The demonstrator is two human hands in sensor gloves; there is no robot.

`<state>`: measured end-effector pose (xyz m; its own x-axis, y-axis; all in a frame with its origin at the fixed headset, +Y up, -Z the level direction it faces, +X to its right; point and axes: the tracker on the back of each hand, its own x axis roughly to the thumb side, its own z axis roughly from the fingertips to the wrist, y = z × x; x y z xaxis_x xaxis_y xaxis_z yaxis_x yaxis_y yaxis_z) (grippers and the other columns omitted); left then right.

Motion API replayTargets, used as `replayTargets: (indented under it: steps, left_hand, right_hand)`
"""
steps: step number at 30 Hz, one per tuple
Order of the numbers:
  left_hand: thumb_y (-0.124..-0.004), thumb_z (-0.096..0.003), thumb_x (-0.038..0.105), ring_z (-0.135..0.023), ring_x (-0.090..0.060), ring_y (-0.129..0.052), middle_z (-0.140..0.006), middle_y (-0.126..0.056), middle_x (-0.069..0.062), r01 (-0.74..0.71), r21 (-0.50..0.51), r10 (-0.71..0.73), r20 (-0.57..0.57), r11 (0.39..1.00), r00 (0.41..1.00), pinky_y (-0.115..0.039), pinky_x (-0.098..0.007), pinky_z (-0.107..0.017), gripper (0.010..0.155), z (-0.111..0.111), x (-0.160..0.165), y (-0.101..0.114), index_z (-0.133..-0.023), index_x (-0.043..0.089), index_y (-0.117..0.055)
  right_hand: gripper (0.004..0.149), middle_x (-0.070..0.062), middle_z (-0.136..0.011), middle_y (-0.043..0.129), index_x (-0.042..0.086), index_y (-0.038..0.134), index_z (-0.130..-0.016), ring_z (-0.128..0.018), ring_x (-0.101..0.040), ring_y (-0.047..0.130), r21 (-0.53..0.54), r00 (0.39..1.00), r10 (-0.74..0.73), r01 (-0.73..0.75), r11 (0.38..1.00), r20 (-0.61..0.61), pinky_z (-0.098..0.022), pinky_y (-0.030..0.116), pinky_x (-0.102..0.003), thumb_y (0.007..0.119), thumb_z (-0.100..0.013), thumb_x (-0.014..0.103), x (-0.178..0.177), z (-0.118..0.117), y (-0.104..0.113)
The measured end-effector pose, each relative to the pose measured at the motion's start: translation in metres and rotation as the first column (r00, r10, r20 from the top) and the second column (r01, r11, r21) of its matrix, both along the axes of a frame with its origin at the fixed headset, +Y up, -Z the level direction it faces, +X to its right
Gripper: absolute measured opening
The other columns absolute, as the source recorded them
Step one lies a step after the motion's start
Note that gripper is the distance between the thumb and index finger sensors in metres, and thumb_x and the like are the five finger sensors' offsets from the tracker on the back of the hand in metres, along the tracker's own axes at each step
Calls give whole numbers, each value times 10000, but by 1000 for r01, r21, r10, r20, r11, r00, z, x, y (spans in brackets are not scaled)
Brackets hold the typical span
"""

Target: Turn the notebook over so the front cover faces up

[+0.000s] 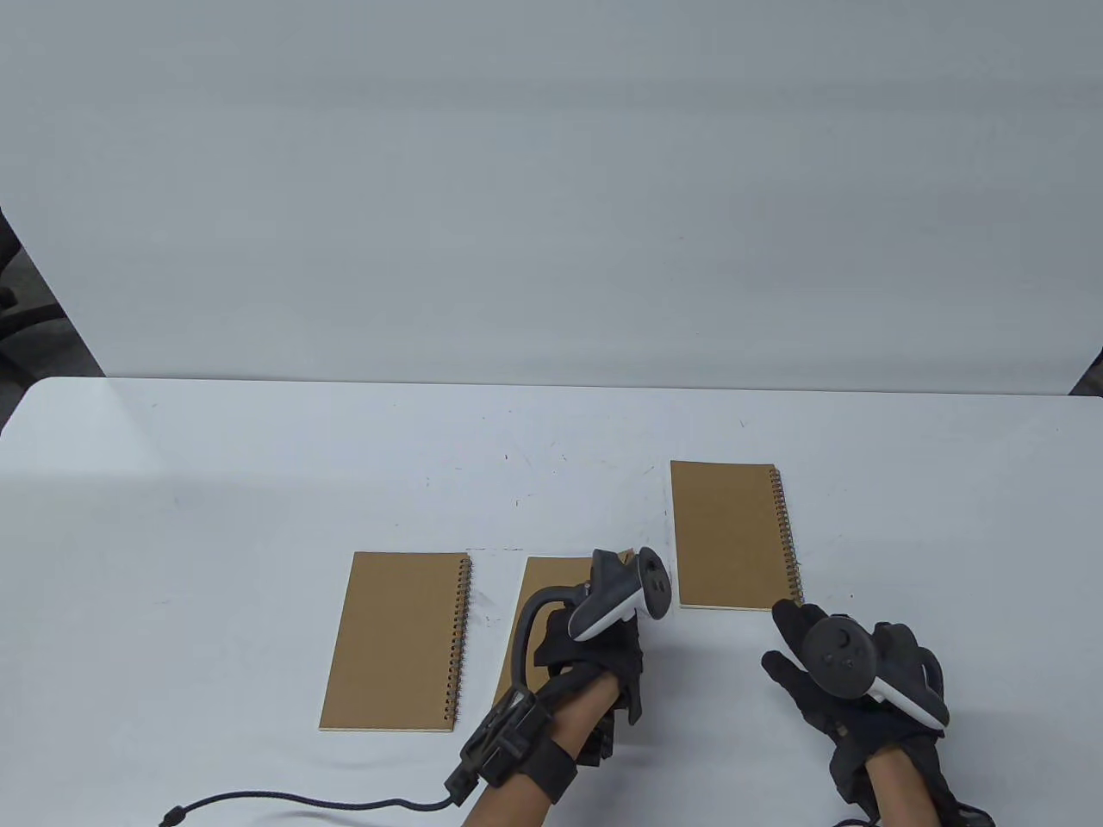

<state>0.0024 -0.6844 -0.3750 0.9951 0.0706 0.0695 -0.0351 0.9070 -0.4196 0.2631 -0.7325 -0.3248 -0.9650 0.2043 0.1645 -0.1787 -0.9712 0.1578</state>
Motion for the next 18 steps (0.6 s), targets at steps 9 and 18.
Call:
replayTargets:
  steps: [9,18]
  left_hand:
    - [-661,-573,142,-689,-327,-888,-994,-566,-277,-418,23,415,-178,908,892,-937,-344,-366,856,1,-56,9,-1049,87,49]
    - [-685,-586,240,-627,-267,-883,-968,-594,-248,-200,-31,187,-233,979,954,-926,-315,-347,888,0,-76,-56,-1050,90,58]
  right_hand:
    - [671,-291,-1137,615,98,473,-1103,-965,-575,612,-33,1000,8,-8,999,2,-577,335,-821,570,-562,483,1,-1,-4]
    - [672,-295,-1134,618,97,472,-1104,-962,-576,615,-66,1000,19,-18,998,13,-577,333,-821,569,-563,483,3,-3,-9]
